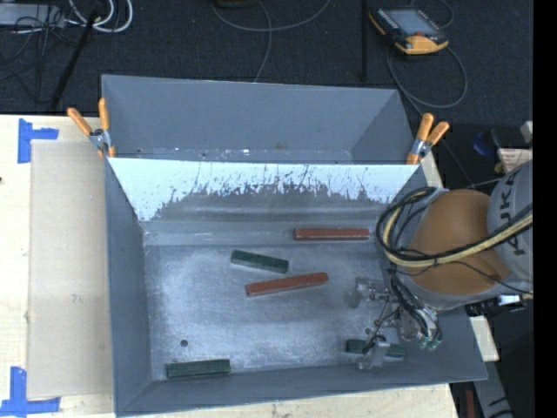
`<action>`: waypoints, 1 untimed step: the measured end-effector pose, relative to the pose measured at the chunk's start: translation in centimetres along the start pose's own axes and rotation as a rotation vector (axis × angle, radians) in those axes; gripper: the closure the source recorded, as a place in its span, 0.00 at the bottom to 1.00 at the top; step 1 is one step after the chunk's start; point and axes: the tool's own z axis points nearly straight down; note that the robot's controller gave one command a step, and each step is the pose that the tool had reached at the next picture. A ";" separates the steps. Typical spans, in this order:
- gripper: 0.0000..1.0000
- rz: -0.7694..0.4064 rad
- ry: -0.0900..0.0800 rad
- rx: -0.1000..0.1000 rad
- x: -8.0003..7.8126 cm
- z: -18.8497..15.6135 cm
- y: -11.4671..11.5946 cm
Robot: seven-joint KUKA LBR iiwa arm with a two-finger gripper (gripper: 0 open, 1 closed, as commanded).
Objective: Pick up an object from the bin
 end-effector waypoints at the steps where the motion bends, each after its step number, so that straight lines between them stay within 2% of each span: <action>1: 1.00 -0.003 -0.007 0.002 -0.2 -0.4 -0.1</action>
Offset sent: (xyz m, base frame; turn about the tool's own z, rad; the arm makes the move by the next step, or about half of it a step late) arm 0.0000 0.0000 0.0000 0.0000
